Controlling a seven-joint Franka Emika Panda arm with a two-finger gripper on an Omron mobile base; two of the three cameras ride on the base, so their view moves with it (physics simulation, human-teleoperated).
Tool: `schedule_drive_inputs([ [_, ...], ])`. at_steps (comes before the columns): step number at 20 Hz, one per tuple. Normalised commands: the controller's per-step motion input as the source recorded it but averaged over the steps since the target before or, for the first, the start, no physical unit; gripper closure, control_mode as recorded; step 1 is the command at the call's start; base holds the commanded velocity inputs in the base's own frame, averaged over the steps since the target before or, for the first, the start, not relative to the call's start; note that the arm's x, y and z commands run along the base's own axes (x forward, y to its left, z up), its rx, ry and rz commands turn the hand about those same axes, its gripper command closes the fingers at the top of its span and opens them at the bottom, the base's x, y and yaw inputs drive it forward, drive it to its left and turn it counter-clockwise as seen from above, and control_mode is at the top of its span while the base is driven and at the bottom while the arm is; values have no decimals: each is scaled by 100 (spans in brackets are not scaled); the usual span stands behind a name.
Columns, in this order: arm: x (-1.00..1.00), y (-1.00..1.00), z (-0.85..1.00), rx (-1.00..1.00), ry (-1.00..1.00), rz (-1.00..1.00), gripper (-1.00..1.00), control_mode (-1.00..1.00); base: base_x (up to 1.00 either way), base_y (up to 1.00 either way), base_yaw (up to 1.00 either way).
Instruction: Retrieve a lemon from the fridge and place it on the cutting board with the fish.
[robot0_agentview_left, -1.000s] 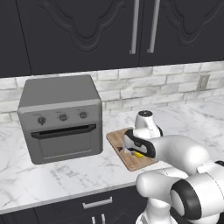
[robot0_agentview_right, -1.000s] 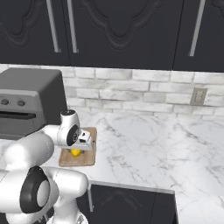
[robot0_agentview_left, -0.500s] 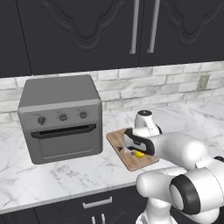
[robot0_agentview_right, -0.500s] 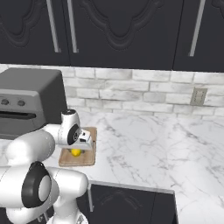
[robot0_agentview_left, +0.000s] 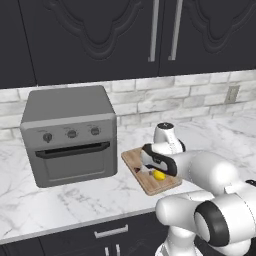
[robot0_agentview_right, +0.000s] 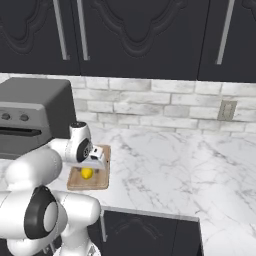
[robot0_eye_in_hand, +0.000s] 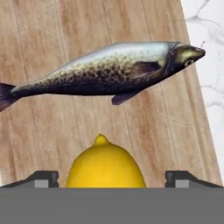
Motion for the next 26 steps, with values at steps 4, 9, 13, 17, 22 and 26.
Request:
schedule_drive_inputs([
  [4,-3,0,57,0,0,0,-100,-100,0,0,0],
  [9,-23,0,68,1,0,0,-100,-100,0,0,0],
  [13,-50,1,28,0,0,0,-100,-100,0,0,0],
  [17,-60,0,0,0,-4,0,-100,-100,0,0,0],
  [22,-74,0,33,1,-15,0,-100,-100,0,0,0],
  [26,-54,0,74,1,-3,0,-100,-100,0,0,0],
])
